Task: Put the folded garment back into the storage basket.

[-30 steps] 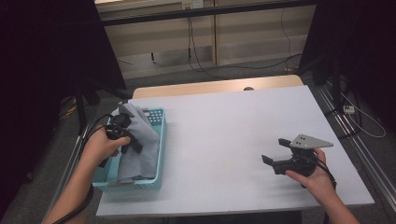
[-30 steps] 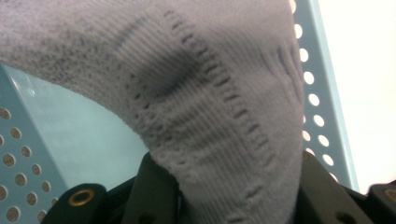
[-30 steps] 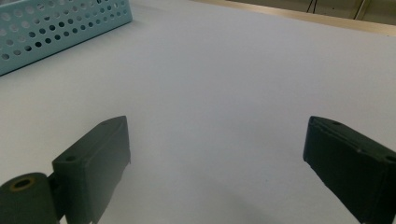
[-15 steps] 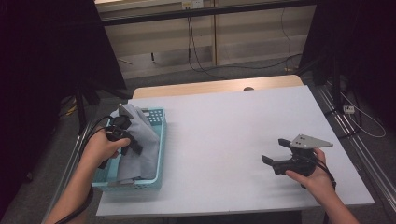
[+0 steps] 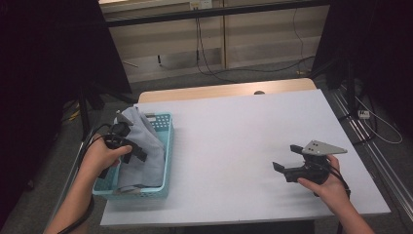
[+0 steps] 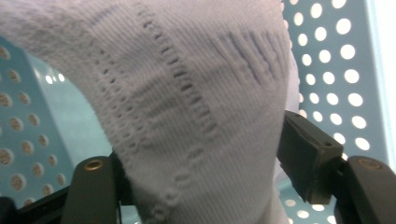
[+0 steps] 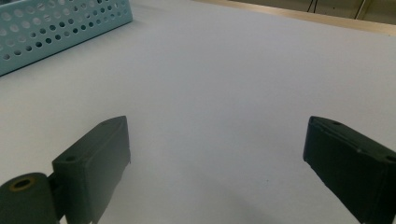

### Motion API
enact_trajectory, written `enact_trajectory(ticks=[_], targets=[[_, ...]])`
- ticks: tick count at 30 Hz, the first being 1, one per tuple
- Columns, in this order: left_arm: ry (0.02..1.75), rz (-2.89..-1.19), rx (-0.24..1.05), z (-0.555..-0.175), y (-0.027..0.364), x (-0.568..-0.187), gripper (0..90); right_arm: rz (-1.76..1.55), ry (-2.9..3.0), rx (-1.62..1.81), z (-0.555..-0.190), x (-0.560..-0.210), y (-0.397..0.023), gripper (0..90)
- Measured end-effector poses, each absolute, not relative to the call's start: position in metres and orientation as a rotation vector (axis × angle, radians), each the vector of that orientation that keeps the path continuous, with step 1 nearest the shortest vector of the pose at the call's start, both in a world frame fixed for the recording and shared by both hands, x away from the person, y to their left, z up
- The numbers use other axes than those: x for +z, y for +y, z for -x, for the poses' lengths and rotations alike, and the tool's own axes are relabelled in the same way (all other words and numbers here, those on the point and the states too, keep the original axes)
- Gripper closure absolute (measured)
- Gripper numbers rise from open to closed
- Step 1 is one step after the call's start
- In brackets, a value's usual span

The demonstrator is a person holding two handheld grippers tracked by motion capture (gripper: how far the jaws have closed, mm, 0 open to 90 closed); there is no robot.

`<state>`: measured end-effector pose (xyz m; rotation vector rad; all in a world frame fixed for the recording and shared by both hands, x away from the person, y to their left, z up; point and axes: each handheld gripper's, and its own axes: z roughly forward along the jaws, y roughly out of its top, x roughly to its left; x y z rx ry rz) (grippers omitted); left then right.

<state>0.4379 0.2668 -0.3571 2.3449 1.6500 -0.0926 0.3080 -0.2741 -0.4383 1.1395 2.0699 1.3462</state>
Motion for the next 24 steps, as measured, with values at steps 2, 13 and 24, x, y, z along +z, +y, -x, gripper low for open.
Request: enact_trajectory(ticks=[2, 13, 24], targets=[[1.659, -2.328, -0.087, -0.438, 0.269, -0.356, 31.1, -1.138, 2.071, 1.347, -0.308, -0.438, -0.274, 7.3], [1.675, -2.312, -0.066, -0.438, 0.276, -0.353, 29.3, -1.138, 2.069, 1.346, -0.308, -0.438, -0.274, 7.3], [1.695, -2.309, -0.055, -0.44, 0.282, -0.352, 29.1, -1.138, 2.068, 1.346, -0.308, -0.438, -0.274, 7.3]])
